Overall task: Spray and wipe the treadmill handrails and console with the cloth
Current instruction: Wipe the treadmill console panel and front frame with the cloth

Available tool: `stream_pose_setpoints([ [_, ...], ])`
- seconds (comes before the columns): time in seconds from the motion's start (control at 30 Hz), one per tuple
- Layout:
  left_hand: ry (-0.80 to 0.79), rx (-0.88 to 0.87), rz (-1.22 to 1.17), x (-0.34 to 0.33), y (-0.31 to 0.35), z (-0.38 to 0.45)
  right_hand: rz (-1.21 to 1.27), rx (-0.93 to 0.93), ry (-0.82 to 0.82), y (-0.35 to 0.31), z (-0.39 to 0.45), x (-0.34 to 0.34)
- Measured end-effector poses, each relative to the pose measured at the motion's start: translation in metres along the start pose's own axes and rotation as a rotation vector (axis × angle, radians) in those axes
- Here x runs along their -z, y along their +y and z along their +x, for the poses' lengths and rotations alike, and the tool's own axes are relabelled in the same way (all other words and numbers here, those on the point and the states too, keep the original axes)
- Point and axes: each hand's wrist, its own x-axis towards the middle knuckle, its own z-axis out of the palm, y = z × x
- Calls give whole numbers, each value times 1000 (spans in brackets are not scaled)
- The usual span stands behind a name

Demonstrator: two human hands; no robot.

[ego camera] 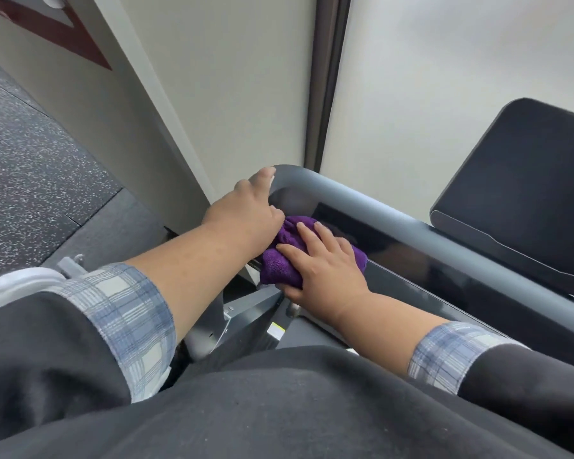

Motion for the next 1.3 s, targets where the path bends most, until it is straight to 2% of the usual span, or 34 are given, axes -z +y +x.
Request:
stream_pose_setpoints([
  [0.13, 49, 45, -132, -5, -16, -37, 4, 36, -31, 1, 2, 11],
  [0.23, 95, 41, -230, -12, -33, -59, 126, 10, 7, 7, 4, 22],
  [0.43, 189, 17, -420, -19, -34, -82, 442, -180, 411, 23, 19, 54],
  [0.5, 189, 28, -413, -23, -28, -85, 436, -208, 443, 34, 31, 63],
  [0.53, 190, 37, -415, -25, -26, -87, 363, -209, 380, 40, 38, 65],
  [0.63, 222, 61, -435, -34, -26, -97, -9, -170, 8, 54, 55, 60],
  [0.67, 231, 57, -442, -37, -27, -102, -90, -153, -54, 55, 58, 56],
  [0.83, 233, -58, -430, -50, -32, -129, -195, -7, -93, 48, 85, 49],
  [1.13, 266, -51, -434, -59, -39, -159, -205, 441, -208, 18, 147, 47],
  [1.3, 349, -5, -522, -64, -50, -176, -119, 777, -254, -45, 127, 33],
])
